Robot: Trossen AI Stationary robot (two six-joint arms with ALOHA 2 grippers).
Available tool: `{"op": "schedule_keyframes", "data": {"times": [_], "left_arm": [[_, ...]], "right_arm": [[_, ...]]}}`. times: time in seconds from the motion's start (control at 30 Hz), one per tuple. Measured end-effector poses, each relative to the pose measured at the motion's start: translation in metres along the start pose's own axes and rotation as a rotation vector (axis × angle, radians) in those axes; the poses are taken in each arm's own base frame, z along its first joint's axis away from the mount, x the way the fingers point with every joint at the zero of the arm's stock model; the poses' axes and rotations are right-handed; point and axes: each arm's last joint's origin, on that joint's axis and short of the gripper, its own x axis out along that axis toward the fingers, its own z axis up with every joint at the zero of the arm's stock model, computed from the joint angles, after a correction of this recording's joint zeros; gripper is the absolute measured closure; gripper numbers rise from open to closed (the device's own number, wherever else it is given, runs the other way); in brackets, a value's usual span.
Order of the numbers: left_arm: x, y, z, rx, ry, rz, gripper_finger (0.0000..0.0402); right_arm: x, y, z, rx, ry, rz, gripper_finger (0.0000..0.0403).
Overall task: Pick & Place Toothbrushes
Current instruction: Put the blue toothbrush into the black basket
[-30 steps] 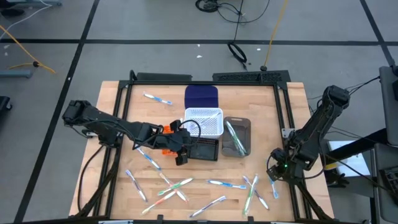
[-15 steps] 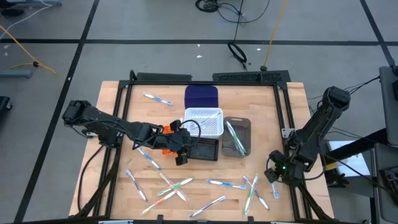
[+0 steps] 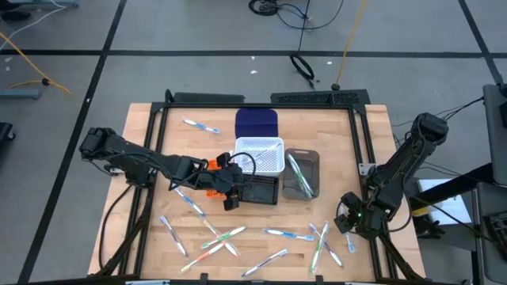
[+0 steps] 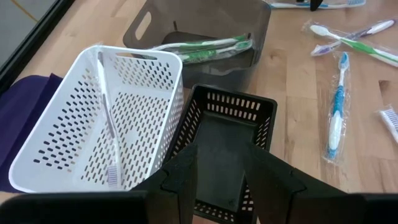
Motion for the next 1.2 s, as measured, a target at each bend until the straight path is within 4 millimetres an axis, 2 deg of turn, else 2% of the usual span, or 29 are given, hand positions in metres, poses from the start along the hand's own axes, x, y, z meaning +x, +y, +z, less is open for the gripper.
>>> {"op": "schedule_keyframes", "data": {"times": [0.27,0.43,0.57,0.77,0.97,1.2], "left_arm": [[0.0,0.0,0.0,-0.002,0.0,0.0,0.0275],[0.0,0.0,0.0,-0.002,0.0,0.0,0.0275],[0.0,0.0,0.0,-0.001,0.0,0.0,0.0275],[0.0,0.0,0.0,0.001,0.0,0.0,0.0275],[0.0,0.0,0.0,0.001,0.001,0.0,0.0275],[0.0,0.0,0.0,0.001,0.0,0.0,0.0275]], "right_arm": [[0.001,-0.001,0.0,0.002,-0.006,-0.009,0.0203],[0.001,-0.001,0.0,0.004,-0.007,-0.014,0.0229],[0.001,-0.002,0.001,0.008,-0.007,-0.027,0.0281],[0.002,-0.002,0.001,0.008,-0.021,-0.013,0.0389],[-0.003,-0.001,0.002,-0.02,-0.017,0.005,0.0401],[-0.027,-0.001,0.005,-0.032,-0.033,-0.036,0.0402]]}}
